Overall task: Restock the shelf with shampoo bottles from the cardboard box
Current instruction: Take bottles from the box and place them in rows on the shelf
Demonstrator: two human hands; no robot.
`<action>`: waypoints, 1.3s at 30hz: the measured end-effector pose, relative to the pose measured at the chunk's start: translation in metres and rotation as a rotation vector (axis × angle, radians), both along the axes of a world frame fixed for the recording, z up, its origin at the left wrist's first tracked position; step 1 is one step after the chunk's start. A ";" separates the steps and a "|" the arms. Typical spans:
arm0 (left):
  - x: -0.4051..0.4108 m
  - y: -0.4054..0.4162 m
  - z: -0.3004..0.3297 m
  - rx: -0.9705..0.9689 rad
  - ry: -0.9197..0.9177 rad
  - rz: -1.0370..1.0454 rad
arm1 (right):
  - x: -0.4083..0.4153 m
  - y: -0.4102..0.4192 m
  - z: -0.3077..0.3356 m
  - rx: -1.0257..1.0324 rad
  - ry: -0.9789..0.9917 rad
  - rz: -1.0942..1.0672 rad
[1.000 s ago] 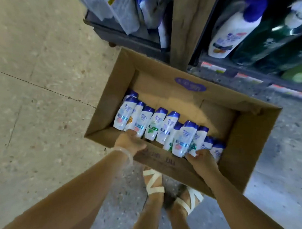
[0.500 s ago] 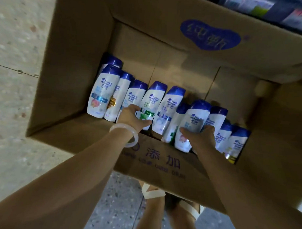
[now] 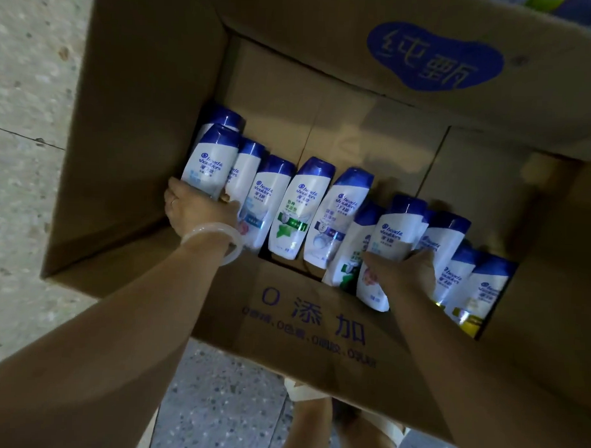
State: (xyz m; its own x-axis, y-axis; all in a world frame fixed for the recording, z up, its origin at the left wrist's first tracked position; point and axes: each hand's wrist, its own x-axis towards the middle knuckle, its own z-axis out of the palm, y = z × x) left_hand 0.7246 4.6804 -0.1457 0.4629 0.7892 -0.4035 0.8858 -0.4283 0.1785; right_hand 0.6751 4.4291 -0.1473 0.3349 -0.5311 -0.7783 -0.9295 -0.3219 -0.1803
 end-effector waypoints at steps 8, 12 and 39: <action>-0.007 -0.012 -0.016 -0.071 0.092 0.021 | -0.011 -0.010 0.002 0.201 -0.130 -0.103; -0.011 -0.030 -0.015 -0.138 -0.118 -0.023 | -0.013 -0.012 0.003 0.277 -0.162 -0.144; 0.044 -0.158 0.326 -0.776 -0.434 -0.226 | 0.087 -0.067 0.328 0.631 -0.559 -0.192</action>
